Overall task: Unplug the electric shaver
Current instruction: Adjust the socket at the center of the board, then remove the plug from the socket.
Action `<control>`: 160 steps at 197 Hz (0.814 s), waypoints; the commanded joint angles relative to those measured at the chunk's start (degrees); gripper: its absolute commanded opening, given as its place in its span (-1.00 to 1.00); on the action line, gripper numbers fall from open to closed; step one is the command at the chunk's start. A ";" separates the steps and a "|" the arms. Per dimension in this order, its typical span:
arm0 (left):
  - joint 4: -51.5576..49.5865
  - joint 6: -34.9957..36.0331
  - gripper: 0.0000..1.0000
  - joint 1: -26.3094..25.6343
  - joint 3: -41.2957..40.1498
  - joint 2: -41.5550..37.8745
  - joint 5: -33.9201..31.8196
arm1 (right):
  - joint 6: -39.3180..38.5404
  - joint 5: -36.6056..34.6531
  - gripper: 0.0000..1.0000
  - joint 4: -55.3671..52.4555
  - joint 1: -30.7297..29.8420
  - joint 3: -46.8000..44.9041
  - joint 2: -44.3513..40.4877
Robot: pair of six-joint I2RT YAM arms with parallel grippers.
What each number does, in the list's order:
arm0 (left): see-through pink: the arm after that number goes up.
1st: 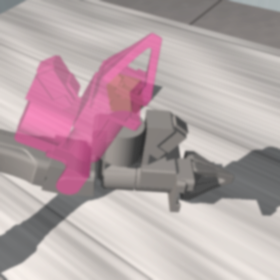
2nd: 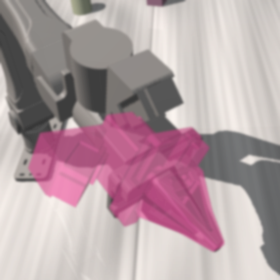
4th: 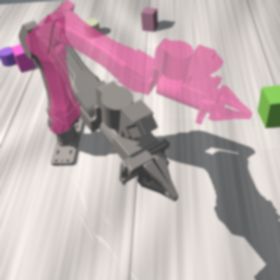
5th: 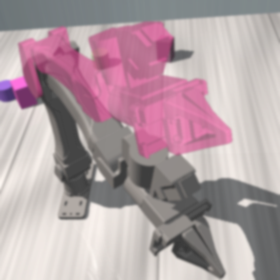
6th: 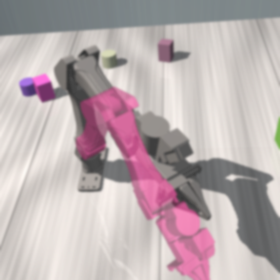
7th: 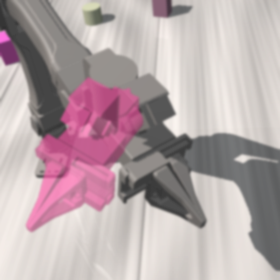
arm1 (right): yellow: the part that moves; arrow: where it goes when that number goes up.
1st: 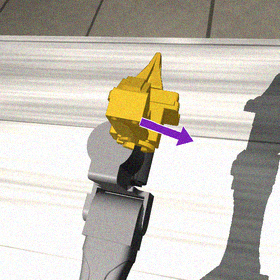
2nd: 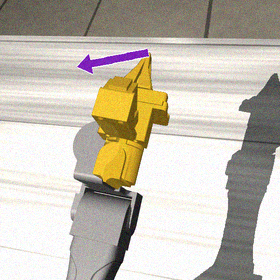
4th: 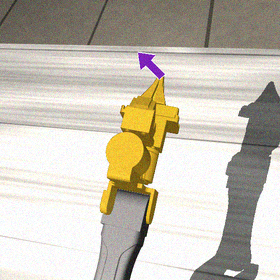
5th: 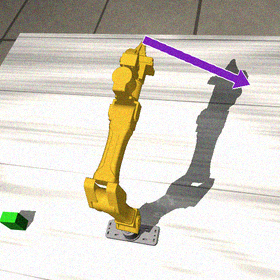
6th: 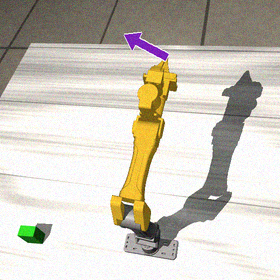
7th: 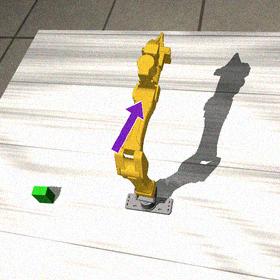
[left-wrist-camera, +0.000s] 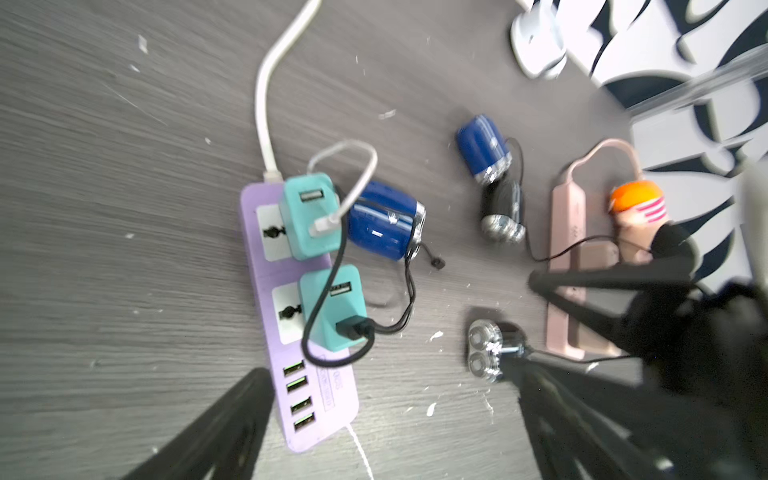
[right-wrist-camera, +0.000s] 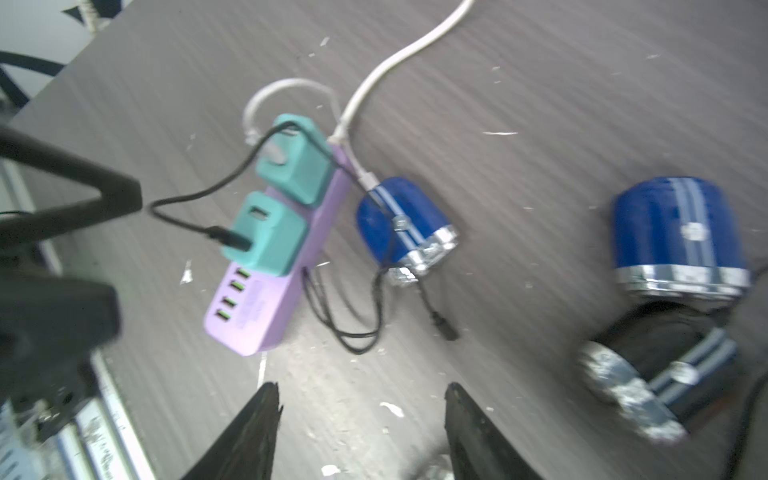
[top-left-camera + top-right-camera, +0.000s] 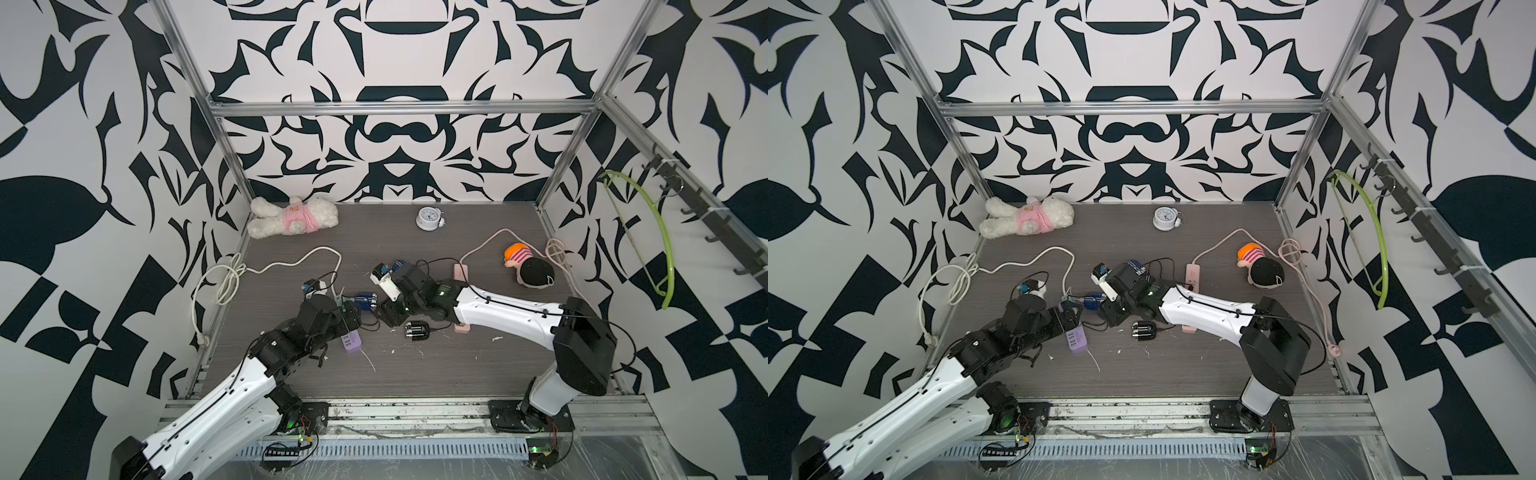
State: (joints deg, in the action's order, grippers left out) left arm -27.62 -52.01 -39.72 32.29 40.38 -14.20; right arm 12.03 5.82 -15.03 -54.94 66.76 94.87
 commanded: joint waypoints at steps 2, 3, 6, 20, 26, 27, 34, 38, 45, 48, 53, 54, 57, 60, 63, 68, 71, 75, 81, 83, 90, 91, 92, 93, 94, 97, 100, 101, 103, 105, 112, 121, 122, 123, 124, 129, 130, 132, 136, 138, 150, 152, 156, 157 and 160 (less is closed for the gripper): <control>-3.60 1.49 0.50 3.61 1.10 -0.56 -1.42 | 2.19 1.88 0.24 2.42 -1.49 4.68 2.31; -3.55 1.57 0.49 3.78 1.15 -0.52 -1.22 | 2.20 1.81 0.24 2.39 -1.58 4.77 2.41; -3.38 1.80 0.45 4.72 1.25 -0.29 -0.77 | 2.12 1.70 0.24 2.37 -1.92 5.20 2.75; -1.72 3.14 0.12 7.44 1.71 1.17 1.27 | 2.14 1.60 0.24 1.96 -3.25 7.05 4.35; -1.13 3.47 -0.06 8.55 2.01 1.90 1.79 | 2.43 1.68 0.23 1.70 -3.61 7.72 5.22; -1.08 3.48 -0.11 8.84 2.09 2.07 1.89 | 2.45 1.71 0.23 1.64 -3.65 7.83 5.36; -0.67 4.03 -0.32 10.12 2.55 2.98 2.50 | 2.97 1.53 0.22 1.22 -4.00 8.83 6.37; -0.45 4.37 -0.42 11.02 2.87 3.50 2.83 | 3.18 1.47 0.22 0.95 -4.18 9.38 6.99; -0.26 4.77 -0.46 12.27 3.43 4.58 3.48 | 3.55 1.26 0.21 0.63 -4.46 10.23 7.90; -0.17 5.00 -0.46 12.86 3.67 4.92 3.96 | 3.71 1.05 0.21 0.47 -4.62 10.64 8.35; 0.12 5.43 -0.46 13.61 3.98 5.52 4.50 | 4.12 0.88 0.21 0.15 -4.73 11.26 8.97; 0.16 5.52 -0.46 13.75 4.03 5.64 4.65 | 4.13 0.87 0.21 0.07 -4.78 11.41 9.08; 0.33 5.78 -0.47 14.34 4.21 5.89 5.15 | 4.27 0.82 0.20 -0.07 -4.82 11.84 9.37; 0.49 6.04 -0.48 14.70 4.34 6.28 5.55 | 4.49 0.84 0.20 -0.10 -4.83 12.12 9.68; 0.54 6.21 -0.51 15.15 4.48 6.57 5.82 | 4.74 0.78 0.20 -0.09 -4.87 12.40 9.92; 0.70 6.49 -0.57 15.74 4.65 6.89 6.32 | 5.17 0.44 0.20 -0.24 -4.91 12.86 10.36; 0.80 6.63 -0.61 16.13 4.77 7.09 6.56 | 5.49 0.12 0.19 -0.41 -4.92 13.21 10.60; 0.81 6.78 -0.65 16.49 4.86 7.30 6.79 | 5.77 -0.27 0.18 -0.59 -4.92 13.58 10.95; 0.96 7.07 -0.71 17.03 4.83 7.50 7.08 | 6.05 -0.74 0.18 -0.81 -4.91 14.31 11.39; 1.02 7.15 -0.71 17.18 4.83 7.58 7.21 | 6.07 -0.75 0.17 -0.93 -4.98 14.52 11.57; 1.24 7.34 -0.73 17.63 4.69 7.74 7.57 | 6.03 -0.66 0.17 -1.01 -5.08 15.23 12.10; 1.29 7.30 -0.73 17.69 4.70 7.72 7.59 | 6.05 -0.60 0.17 -1.03 -5.09 15.28 12.14; 1.31 7.38 -0.74 17.72 4.66 7.71 7.60 | 6.06 -0.58 0.17 -1.05 -5.09 15.35 12.20; 1.33 7.41 -0.74 17.74 4.64 7.74 7.60 | 6.07 -0.61 0.17 -1.05 -5.13 15.43 12.24; 1.38 7.43 -0.74 17.88 4.63 7.76 7.69 | 6.11 -0.58 0.17 -1.05 -5.16 15.55 12.30; 1.42 7.45 -0.74 18.09 4.54 7.87 7.81 | 6.13 -0.63 0.17 -1.12 -5.25 15.77 12.49; 1.47 7.52 -0.75 18.30 4.38 7.89 7.98 | 6.15 -0.73 0.17 -1.14 -5.38 16.04 12.72; 1.49 7.53 -0.75 18.38 4.37 7.88 8.01 | 6.20 -0.73 0.17 -1.19 -5.41 16.12 12.80; 1.51 7.60 -0.76 18.50 4.27 7.87 8.10 | 6.24 -0.79 0.17 -1.31 -5.43 16.30 12.91; 1.51 7.62 -0.77 18.64 4.27 7.94 8.23 | 6.22 -0.92 0.17 -1.36 -5.51 16.45 13.11; 1.51 7.62 -0.80 19.08 4.02 8.04 8.60 | 6.19 -0.99 0.17 -2.01 -5.77 17.30 13.71; 1.51 7.62 -0.81 19.61 3.70 8.13 9.07 | 6.17 -1.72 0.16 -3.20 -6.02 18.48 14.55; 1.51 7.62 -0.81 19.65 3.64 8.13 9.13 | 6.12 -1.80 0.17 -3.31 -6.08 18.57 14.68; 1.51 7.62 -0.81 19.67 3.60 8.13 9.16 | 6.10 -1.88 0.16 -3.42 -6.12 18.75 14.79; 1.56 7.62 -0.82 19.72 3.54 8.13 9.22 | 6.13 -1.96 0.16 -3.51 -6.17 18.84 14.89; 1.67 7.62 -0.82 19.91 3.34 8.16 9.35 | 5.99 -2.20 0.16 -4.12 -6.31 19.48 15.33; 1.72 7.62 -0.82 19.97 3.28 8.15 9.40 | 5.94 -2.26 0.16 -4.26 -6.36 19.65 15.42; 1.76 7.62 -0.82 19.98 3.19 8.14 9.44 | 5.86 -2.36 0.16 -4.54 -6.40 19.88 15.67; 1.85 7.57 -0.82 20.15 3.01 8.14 9.52 | 5.77 -2.54 0.16 -5.00 -6.49 20.37 16.06; 1.86 7.61 -0.82 20.15 2.92 8.07 9.53 | 5.80 -2.70 0.16 -5.23 -6.56 20.63 16.18; 1.89 7.54 -0.84 20.50 2.62 8.13 9.63 | 5.82 -3.31 0.16 -6.37 -6.67 21.78 17.14; 1.94 7.54 -0.84 20.50 2.61 8.13 9.67 | 5.88 -3.35 0.16 -6.58 -6.63 21.95 17.29; 1.95 7.58 -0.85 20.64 2.52 8.13 9.71 | 5.97 -3.43 0.16 -6.95 -6.67 22.36 17.51; 1.95 7.60 -0.85 20.65 2.52 8.13 9.71 | 5.93 -3.44 0.16 -6.99 -6.67 22.45 17.57; 1.95 7.62 -0.85 20.78 2.57 8.13 9.79 | 5.97 -3.53 0.15 -7.22 -6.67 22.66 17.77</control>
State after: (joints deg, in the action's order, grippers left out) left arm -26.59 -45.25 -19.73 35.44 48.42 -5.91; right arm 17.52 4.36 -18.98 -60.95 85.84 112.33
